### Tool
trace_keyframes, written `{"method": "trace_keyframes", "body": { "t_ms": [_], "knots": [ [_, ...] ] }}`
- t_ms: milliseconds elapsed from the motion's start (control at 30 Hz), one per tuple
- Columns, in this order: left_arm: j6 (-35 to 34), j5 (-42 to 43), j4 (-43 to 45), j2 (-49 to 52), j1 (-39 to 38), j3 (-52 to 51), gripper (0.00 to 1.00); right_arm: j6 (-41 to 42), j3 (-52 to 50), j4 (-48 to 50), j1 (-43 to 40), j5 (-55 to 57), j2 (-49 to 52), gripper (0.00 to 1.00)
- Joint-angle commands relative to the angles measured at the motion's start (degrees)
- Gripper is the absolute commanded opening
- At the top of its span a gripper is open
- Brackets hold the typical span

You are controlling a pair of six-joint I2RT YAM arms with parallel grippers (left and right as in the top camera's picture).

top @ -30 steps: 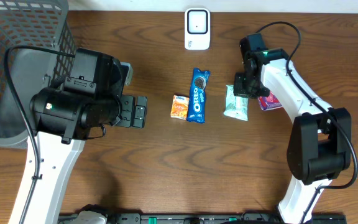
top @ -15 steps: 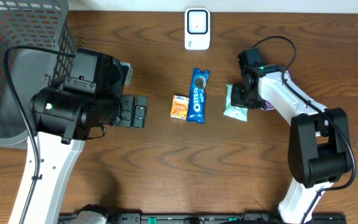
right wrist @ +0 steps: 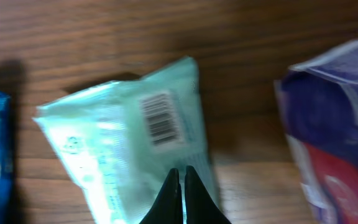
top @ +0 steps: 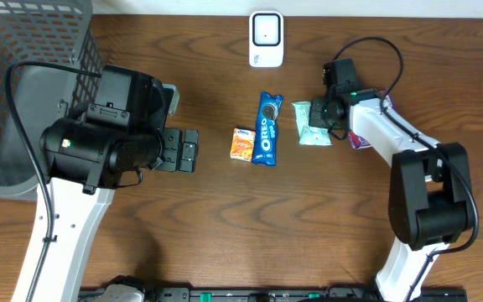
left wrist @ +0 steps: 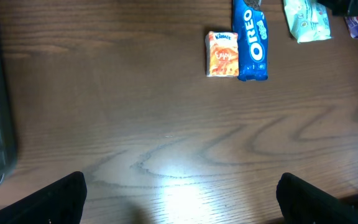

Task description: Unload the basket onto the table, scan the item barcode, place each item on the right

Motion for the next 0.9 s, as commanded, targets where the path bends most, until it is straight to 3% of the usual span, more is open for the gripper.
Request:
{"method": "trace_keyframes", "body": {
  "t_ms": [0,167,567,867],
  "knots": [
    [0.0,-0.7,-0.2,0.2,0.3,0.5,0.98,-2.3,-0.3,-1.4,-1.1,-0.5,0.7,0.01],
    [0.0,-0.7,-0.2,0.2,0.3,0.5,0.98,-3.1,0.4,-1.4,-0.2,-4.9,0.7,0.01],
    [0.0,-0.7,-0.2,0.2,0.3,0.5,0.98,-1.2,7.8,-8.4,0.7,0.7,0.1,0.01],
    [0.0,-0.7,-0.2,0.2,0.3,0.5,0.98,-1.3,7.3,-5.4,3.0,-1.0,0.7,0.01]
  ]
}}
